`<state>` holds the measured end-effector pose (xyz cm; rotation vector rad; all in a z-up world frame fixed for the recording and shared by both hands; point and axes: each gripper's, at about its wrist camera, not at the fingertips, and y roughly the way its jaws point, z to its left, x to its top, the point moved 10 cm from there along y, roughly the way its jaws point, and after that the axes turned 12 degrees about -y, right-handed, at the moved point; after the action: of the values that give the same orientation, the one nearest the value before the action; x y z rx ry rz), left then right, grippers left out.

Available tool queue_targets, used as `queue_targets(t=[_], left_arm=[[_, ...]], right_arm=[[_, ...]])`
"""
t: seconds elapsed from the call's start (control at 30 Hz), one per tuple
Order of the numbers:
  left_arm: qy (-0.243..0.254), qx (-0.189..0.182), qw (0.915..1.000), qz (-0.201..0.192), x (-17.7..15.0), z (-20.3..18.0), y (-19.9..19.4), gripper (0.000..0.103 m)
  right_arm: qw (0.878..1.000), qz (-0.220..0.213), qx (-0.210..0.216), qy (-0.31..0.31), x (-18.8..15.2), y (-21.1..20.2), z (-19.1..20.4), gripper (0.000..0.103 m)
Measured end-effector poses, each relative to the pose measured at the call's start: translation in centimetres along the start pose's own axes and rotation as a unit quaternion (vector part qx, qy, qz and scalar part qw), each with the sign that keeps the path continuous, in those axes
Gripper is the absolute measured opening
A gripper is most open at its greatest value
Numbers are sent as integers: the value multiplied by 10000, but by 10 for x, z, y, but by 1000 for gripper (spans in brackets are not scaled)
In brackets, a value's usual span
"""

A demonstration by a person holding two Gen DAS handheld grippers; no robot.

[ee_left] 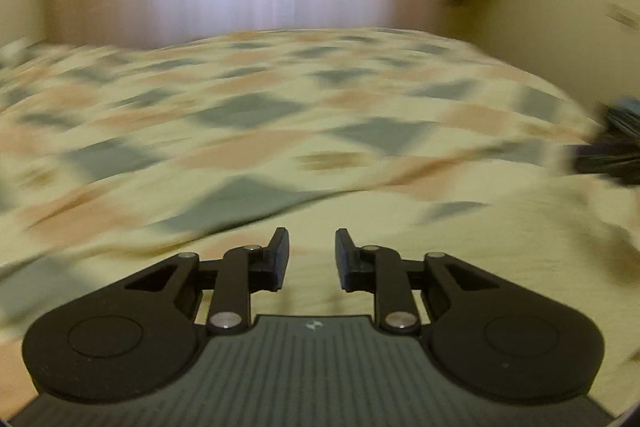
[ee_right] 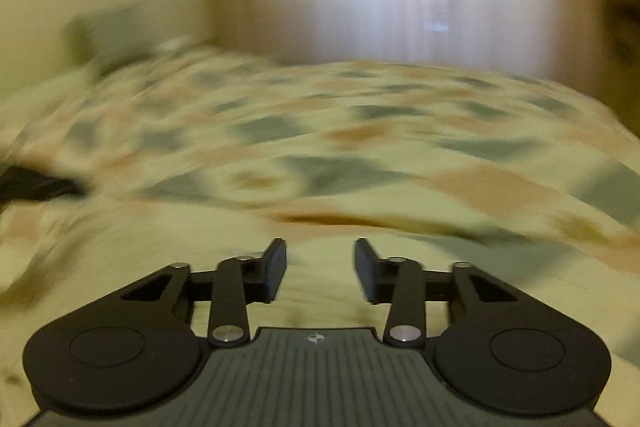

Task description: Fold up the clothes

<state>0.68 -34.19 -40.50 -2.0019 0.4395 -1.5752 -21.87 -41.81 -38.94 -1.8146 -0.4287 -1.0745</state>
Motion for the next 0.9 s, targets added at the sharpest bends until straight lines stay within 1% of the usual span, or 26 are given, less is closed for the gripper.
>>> queue_targets(t=[0.07, 0.1, 0.17, 0.2, 0.27, 0.3, 0.37, 0.47, 0.53, 0.6, 0.67, 0.73, 0.8, 0.83, 0.9], left_arm=[[281, -458, 9985, 127, -3, -47, 16, 22], [329, -381, 9986, 188, -9, -47, 26, 22], [426, -227, 9984, 310, -21, -47, 44, 23], [472, -151, 9981, 370, -27, -47, 54, 23], [84, -140, 9991, 382, -31, -21, 52, 23], [-108, -133, 9991, 388, -34, -8, 51, 23], [-221, 125, 9991, 330, -37, 10, 36, 22], [-389, 511, 9976, 243, -43, 39, 12, 22], [-378, 723, 9966, 126, -45, 36, -15, 18], [-223, 697, 9973, -68, -48, 19, -48, 18], [-285, 392, 9987, -151, -61, -6, -76, 21], [-248, 431, 9987, -51, -83, -21, -85, 22], [-403, 677, 9967, 217, -114, -15, -82, 22], [-480, 799, 9950, 350, -130, -12, -81, 22], [-701, 852, 9934, 302, -146, -4, -93, 23]], right_arm=[[9982, 78, 171, -562, 5, 26, 38, 29], [9965, 126, 146, -817, 3, 38, 49, 27], [9926, 421, -155, -1126, -12, 53, 46, 27], [9919, 586, -266, -1100, -20, 58, 38, 28], [9921, 874, -434, -790, -39, 59, 17, 27], [9919, 941, -546, -653, -46, 53, 5, 26], [9916, 993, -710, -425, -58, 36, -10, 27], [9899, 989, -1011, -44, -68, 5, -18, 27], [9910, 746, -1100, 149, -66, -25, -10, 29], [9952, 368, -851, 321, -59, -54, 14, 29], [9974, 228, -583, 357, -61, -74, 42, 28], [9978, 388, -464, 283, -76, -88, 66, 28], [9942, 800, -616, 358, -108, -95, 75, 28], [9927, 896, -684, 437, -120, -101, 76, 28], [9913, 913, -753, 582, -134, -115, 76, 27]])
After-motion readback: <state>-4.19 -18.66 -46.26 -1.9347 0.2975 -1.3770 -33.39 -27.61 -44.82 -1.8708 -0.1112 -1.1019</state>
